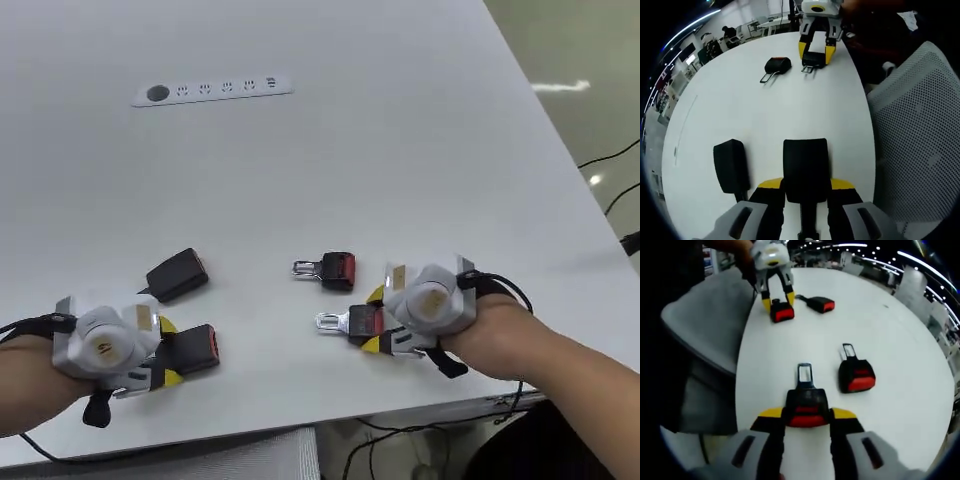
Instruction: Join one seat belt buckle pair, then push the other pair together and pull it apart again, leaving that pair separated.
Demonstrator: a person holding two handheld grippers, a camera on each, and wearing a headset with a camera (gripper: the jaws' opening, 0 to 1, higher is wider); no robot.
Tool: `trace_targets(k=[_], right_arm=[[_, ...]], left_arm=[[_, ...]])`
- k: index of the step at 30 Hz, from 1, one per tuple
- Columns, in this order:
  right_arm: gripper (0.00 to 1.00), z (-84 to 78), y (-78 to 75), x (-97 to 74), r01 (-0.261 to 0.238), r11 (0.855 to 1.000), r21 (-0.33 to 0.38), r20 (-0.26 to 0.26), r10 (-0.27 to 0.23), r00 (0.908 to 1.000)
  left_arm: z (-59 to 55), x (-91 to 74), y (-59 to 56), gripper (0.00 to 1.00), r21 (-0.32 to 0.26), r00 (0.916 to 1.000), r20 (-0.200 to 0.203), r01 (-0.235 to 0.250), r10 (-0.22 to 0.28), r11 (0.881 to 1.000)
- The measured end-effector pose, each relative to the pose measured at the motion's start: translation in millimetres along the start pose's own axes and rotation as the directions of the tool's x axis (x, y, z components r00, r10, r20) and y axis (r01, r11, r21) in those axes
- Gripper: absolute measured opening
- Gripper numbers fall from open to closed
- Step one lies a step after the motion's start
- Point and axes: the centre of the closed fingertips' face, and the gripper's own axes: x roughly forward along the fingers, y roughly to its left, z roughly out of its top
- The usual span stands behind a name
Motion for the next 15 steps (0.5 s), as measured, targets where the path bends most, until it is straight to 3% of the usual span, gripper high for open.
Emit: trace_targets(k=[8, 15], right_arm=[[0.34, -0.5, 2.8, 2.6, -0.065, 0.993, -0.1, -0.059, 0.06, 0.9965], [0.34, 1.6, 1.5, 5.2, -0.076, 0.992, -0.099, -0.061, 0.071, 0.9956]], left_arm=[[3.1, 2.1, -1.6, 0.33, 0.056, 0.9992, -0.026, 0.031, -0.03, 0.998], [4.1, 2.7, -1.6, 0.33, 0.051, 0.998, -0.051, 0.04, -0.037, 0.998]])
